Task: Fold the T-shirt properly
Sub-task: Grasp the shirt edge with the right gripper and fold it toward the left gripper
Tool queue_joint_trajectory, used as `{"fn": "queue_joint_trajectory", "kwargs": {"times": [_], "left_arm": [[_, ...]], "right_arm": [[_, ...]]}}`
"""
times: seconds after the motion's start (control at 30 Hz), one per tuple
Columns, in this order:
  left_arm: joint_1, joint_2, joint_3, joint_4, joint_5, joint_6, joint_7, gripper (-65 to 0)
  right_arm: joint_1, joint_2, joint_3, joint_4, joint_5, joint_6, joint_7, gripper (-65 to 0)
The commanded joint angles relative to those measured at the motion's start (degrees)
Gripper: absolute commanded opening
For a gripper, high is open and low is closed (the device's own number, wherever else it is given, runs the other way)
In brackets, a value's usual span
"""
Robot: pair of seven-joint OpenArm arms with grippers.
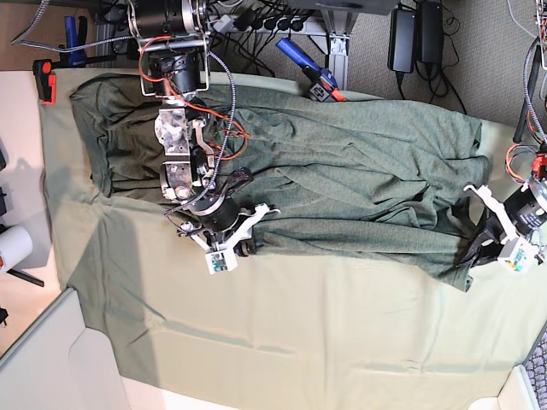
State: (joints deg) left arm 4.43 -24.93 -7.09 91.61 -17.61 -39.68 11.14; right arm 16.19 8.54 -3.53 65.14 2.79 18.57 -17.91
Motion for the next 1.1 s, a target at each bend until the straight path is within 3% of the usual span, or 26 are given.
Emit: {"fn": "queue_joint_trajectory", "kwargs": {"times": [0.0, 0.3, 0.7, 1.07], "left_arm": [[-0.9, -0.8, -0.4, 1.0, -1.0, -0.3, -1.3, -65.0], [-1.3, -0.9, -0.4, 1.0, -0.2, -0.3, -1.2, -65.0], [2.6, -2.7, -0.4, 5.9, 4.0, -0.3, -1.0, -65.0], [11.1, -3.0, -0.4, 14.2, 5.9, -0.3, 1.4, -65.0]], "right_arm": [[1.2, 0.3, 0.1, 0.8, -0.2, -0.3, -0.2, -65.0], [-2.5, 1.2, 0.1, 11.0, 0.2, -0.3, -1.9, -65.0], [-15.3, 8.6, 1.1, 28.3, 0.3, -0.3, -1.8, -65.0], [-24.5, 8.9, 5.7, 35.4, 4.8, -0.3, -2.1, -65.0]]}}
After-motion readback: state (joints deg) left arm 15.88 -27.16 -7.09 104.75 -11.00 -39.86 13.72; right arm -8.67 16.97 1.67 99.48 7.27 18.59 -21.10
